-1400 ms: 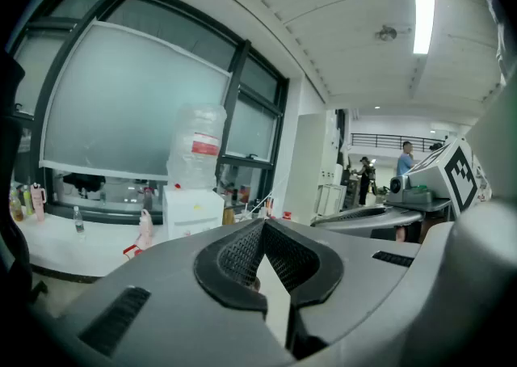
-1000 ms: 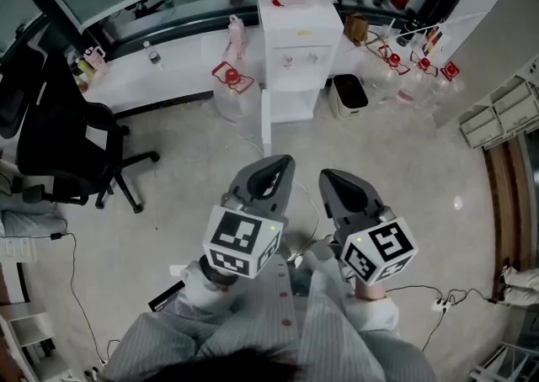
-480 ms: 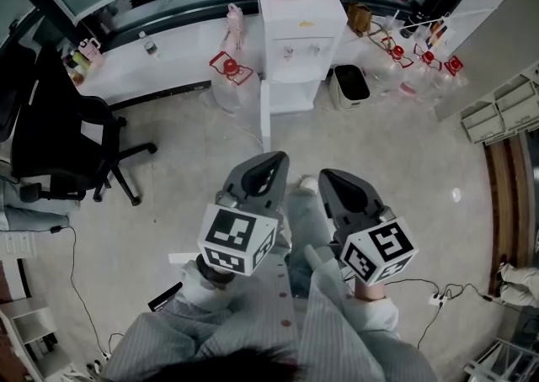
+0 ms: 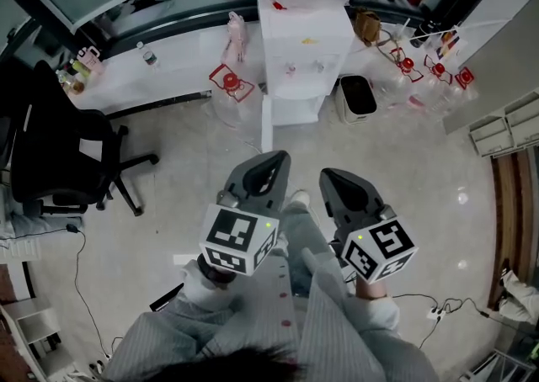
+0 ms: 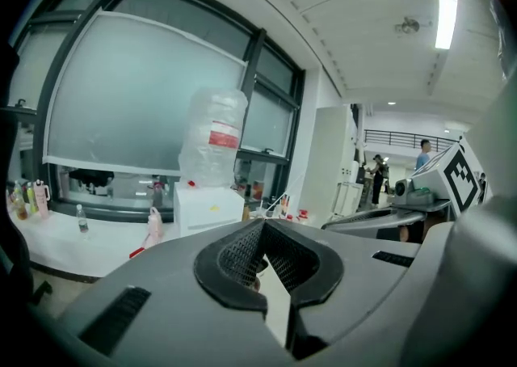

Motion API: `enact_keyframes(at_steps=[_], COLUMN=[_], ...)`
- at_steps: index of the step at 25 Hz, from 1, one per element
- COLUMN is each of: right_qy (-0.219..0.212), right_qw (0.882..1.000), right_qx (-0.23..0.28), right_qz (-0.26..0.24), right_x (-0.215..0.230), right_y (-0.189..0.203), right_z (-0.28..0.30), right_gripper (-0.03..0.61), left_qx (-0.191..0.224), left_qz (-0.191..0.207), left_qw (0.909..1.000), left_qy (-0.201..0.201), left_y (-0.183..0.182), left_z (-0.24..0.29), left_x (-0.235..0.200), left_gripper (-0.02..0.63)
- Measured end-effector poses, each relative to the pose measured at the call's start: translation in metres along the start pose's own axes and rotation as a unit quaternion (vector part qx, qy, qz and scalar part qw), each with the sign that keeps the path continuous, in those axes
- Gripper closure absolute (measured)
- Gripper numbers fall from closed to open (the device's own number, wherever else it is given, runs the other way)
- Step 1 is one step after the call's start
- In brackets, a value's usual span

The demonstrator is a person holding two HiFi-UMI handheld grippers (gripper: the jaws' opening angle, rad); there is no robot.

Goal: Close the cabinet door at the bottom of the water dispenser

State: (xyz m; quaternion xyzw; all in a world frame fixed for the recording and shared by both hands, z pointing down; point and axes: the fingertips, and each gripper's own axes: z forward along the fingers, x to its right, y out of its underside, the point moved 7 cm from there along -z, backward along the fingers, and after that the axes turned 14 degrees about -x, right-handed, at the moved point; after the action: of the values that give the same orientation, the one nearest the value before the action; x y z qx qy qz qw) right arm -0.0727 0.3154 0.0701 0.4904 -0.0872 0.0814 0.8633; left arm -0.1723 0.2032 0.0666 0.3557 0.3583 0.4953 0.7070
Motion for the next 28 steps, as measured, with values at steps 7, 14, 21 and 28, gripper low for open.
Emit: enact_keyframes(at_steps=[7, 14, 21, 28], right_qy=[-0.006, -0.015, -0.023, -0.009], right_qw=[1.000, 1.000, 0.999, 0.998], right_qx=[-0.003, -0.020, -0.037, -0.044], right_qz=[0.004, 0.009, 0.014, 0.038], right_x=[0.058, 0.104, 0.127, 0.133], right_y=[-0.041, -0.075, -0.086, -0.091], right_z=[0.037, 0.065, 0.093, 0.119], right_gripper=[0.565, 0.565, 0.565, 0.565], left_qx=[-0.007, -0.021, -0.042, -0.055], left_qz=[0.001, -0.007, -0.016, -0.012], left_qw=[1.0000, 0.9997, 0.9989, 0.9984], left_qy=[-0.001, -0.006, -0.013, 0.000], left_y=[-0.043, -0.077, -0.083, -0.088], left_z=[0.061, 0.104, 0.131, 0.150], left_x=[-0.028, -0.054, -0.081, -0.113], left_gripper=[0.603, 0.603, 0.603, 0.603])
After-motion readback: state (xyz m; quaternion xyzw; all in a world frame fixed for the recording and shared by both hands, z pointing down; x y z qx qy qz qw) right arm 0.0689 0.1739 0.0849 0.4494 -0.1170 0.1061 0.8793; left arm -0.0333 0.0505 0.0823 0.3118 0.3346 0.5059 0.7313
